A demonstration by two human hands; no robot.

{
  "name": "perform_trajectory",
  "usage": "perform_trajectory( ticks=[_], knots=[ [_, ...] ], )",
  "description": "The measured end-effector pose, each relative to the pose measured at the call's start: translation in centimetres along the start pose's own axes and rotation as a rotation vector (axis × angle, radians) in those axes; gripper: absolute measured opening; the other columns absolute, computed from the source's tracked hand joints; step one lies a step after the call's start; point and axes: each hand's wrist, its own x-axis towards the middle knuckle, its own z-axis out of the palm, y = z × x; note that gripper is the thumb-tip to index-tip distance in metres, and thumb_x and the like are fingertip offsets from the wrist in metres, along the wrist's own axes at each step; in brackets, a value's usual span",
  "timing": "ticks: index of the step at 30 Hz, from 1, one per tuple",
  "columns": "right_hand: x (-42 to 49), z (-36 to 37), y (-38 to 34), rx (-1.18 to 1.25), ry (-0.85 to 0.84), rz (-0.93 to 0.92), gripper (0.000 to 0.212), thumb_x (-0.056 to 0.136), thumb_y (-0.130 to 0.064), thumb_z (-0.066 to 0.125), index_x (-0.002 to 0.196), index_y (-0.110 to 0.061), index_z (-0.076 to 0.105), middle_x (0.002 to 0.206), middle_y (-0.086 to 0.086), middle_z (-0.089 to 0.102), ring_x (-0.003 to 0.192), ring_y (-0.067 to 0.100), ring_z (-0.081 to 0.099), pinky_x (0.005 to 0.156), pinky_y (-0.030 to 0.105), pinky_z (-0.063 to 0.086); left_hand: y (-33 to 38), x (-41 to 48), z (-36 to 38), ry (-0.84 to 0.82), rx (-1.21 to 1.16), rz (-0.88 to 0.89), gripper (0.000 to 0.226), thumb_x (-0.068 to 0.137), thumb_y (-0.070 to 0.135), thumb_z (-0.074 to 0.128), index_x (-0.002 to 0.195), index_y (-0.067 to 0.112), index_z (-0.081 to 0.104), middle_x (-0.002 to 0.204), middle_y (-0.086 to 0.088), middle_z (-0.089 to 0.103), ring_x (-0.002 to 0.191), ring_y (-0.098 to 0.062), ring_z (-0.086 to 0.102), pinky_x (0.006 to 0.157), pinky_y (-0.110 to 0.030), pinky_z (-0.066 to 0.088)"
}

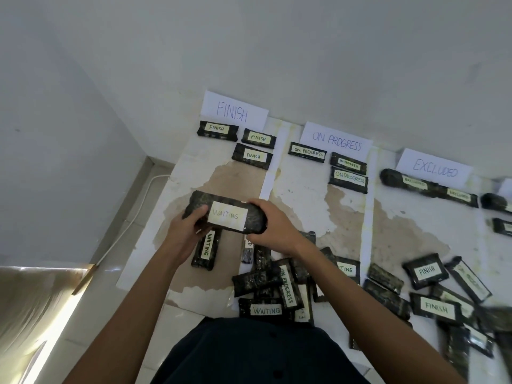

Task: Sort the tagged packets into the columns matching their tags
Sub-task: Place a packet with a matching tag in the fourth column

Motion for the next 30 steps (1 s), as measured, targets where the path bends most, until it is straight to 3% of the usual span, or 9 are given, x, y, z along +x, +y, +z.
perform_trajectory(
  ticks=[5, 9, 13, 17, 21, 25, 30],
  knots=[
    [-2.5, -2.4, 2.4, -0.412, 0.107, -0.034, 0.084, 0.072, -0.039, 0.075, 0.142, -0.020, 0.033, 0.135, 0.004, 0.033, 0.120, 0.021, 0.031, 0.104, 0.035, 0.032, -0.8, -0.1, 3.9, -0.031, 0.199, -0.006, 0.033, 0.089, 0.010, 0.060, 0.119, 0.000, 0.055, 0.113, -0.017, 0.065, 0.104, -0.027, 0.063, 0.079, -0.033, 0.056],
    [-4.6, -3.9, 4.2, -0.546, 0.179, -0.047, 0.081, 0.074, -0.040, 0.071, 0.142, -0.018, 0.033, 0.136, 0.003, 0.039, 0.120, 0.025, 0.033, 0.101, 0.038, 0.034, -2.4, -1.0, 8.4, -0.074, 0.274, -0.010, 0.033, 0.088, 0.008, 0.061, 0.119, 0.000, 0.053, 0.112, -0.017, 0.063, 0.095, -0.024, 0.064, 0.079, -0.033, 0.055],
    [-7.3, -6.3, 6.6, -0.603, 0.232, 0.007, 0.080, 0.075, -0.037, 0.070, 0.143, -0.018, 0.032, 0.139, 0.001, 0.042, 0.120, 0.026, 0.036, 0.100, 0.037, 0.034, -4.5, -2.1, 12.5, -0.109, 0.316, -0.028, 0.030, 0.087, 0.008, 0.063, 0.115, 0.003, 0.053, 0.111, -0.015, 0.063, 0.092, -0.021, 0.064, 0.071, -0.028, 0.058],
    [-11.0, -9.5, 9.5, -0.580, 0.269, 0.061, 0.079, 0.076, -0.033, 0.071, 0.143, -0.017, 0.032, 0.140, 0.002, 0.043, 0.120, 0.026, 0.039, 0.099, 0.039, 0.039, -6.7, -2.8, 17.1, -0.174, 0.420, -0.019, 0.036, 0.082, 0.014, 0.070, 0.114, 0.006, 0.054, 0.111, -0.015, 0.064, 0.094, -0.023, 0.066, 0.075, -0.031, 0.058],
    [-14.8, -13.4, 12.6, -0.556, 0.304, 0.108, 0.078, 0.076, -0.026, 0.073, 0.142, -0.017, 0.033, 0.140, 0.002, 0.044, 0.122, 0.024, 0.039, 0.102, 0.037, 0.037, -9.0, -3.7, 22.7, -0.210, 0.647, 0.070, 0.043, 0.083, 0.029, 0.069, 0.119, 0.016, 0.050, 0.107, -0.002, 0.062, 0.095, -0.018, 0.064, 0.080, -0.034, 0.055],
    [-18.3, -17.3, 15.9, -0.564, 0.316, 0.141, 0.078, 0.075, -0.030, 0.072, 0.142, -0.017, 0.035, 0.141, 0.004, 0.043, 0.125, 0.026, 0.039, 0.105, 0.042, 0.035, -11.6, -4.3, 28.5, -0.261, 0.725, 0.077, 0.036, 0.088, 0.024, 0.063, 0.120, 0.015, 0.051, 0.112, -0.007, 0.061, 0.100, -0.022, 0.062, 0.087, -0.038, 0.053],
    [-21.4, -21.7, 19.5, -0.619, 0.418, 0.162, 0.077, 0.074, -0.038, 0.073, 0.139, -0.015, 0.039, 0.139, 0.007, 0.042, 0.124, 0.028, 0.037, 0.104, 0.043, 0.032, -14.7, -5.2, 35.4, -0.321, 0.682, 0.017, 0.033, 0.090, 0.019, 0.060, 0.120, 0.009, 0.050, 0.114, -0.010, 0.059, 0.097, -0.022, 0.061, 0.079, -0.031, 0.053]
  ],
)
